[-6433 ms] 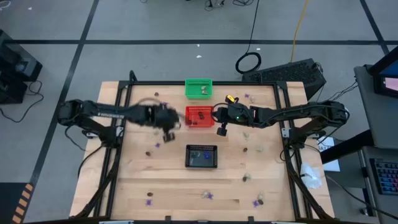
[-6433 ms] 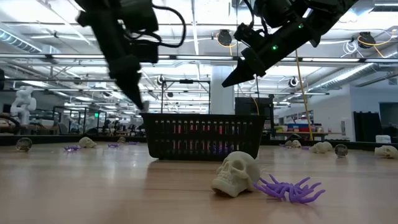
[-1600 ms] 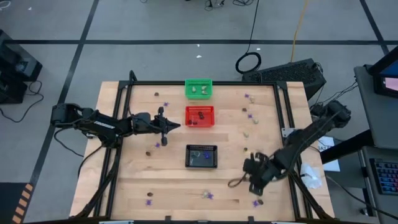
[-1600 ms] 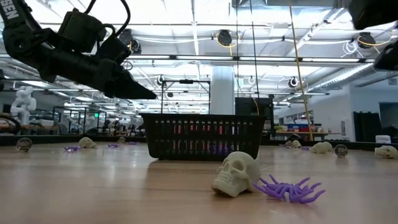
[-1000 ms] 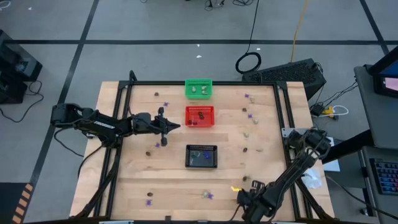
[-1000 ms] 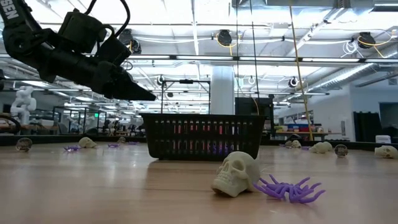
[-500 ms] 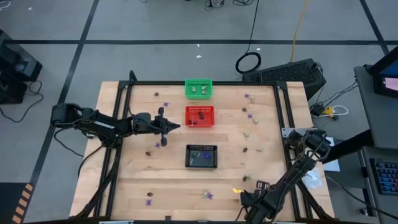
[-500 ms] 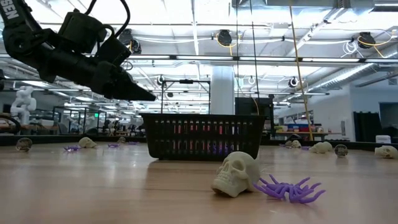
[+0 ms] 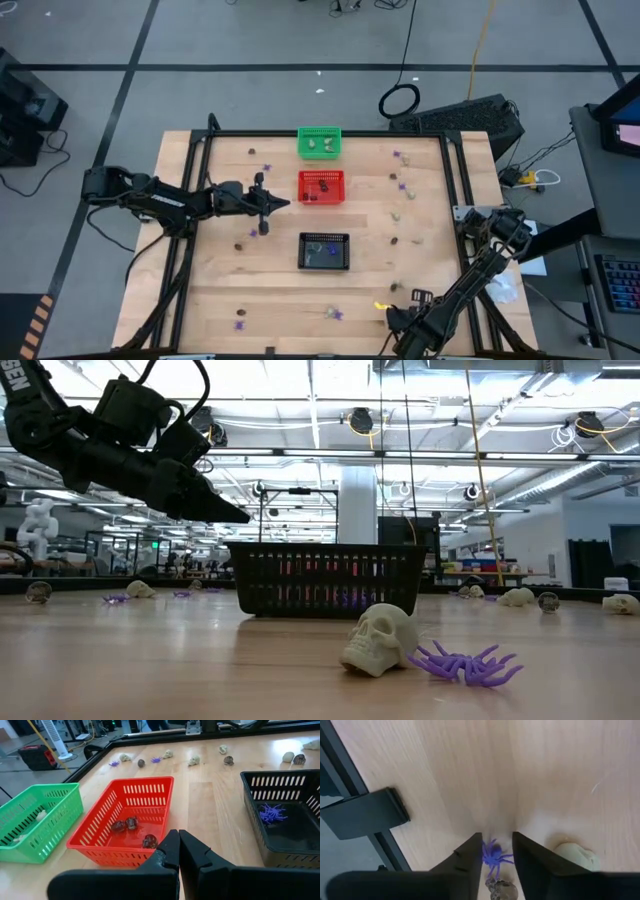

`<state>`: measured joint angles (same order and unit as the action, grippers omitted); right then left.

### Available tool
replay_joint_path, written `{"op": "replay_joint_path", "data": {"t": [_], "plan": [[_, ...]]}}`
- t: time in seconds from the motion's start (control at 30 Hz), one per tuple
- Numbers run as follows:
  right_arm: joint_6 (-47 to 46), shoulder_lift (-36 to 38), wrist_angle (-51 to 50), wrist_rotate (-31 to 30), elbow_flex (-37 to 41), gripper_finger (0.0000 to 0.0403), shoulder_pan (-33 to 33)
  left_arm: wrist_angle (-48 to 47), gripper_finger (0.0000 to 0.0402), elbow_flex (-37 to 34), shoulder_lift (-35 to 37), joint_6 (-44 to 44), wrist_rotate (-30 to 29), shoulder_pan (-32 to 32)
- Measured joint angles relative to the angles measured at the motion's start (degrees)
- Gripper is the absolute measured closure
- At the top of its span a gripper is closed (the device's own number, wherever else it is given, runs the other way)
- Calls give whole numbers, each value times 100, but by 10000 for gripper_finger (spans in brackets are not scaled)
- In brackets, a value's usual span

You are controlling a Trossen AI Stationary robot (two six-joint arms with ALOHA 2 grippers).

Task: Sort Halloween decoration
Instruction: Put the violet spider toy into the black basket

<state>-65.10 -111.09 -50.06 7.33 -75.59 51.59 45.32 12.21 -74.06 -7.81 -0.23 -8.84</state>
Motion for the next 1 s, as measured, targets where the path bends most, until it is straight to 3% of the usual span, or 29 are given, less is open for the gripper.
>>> {"op": "replay_joint_path", "data": {"t": [0.27, 0.5, 0.77, 1.0], "plan": [[0, 2, 5, 17, 0, 398, -15, 0, 402, 0, 0, 2, 0, -2], [-20, 2, -19, -60, -153, 402, -40, 0, 402, 0, 0, 2, 0, -2], [42, 4, -532, -1013, -827, 402, -111, -76, 402, 0, 0, -2, 0, 0], [452, 7, -500, -1772, -879, 403, -571, -77, 402, 0, 0, -2, 0, 0]]}}
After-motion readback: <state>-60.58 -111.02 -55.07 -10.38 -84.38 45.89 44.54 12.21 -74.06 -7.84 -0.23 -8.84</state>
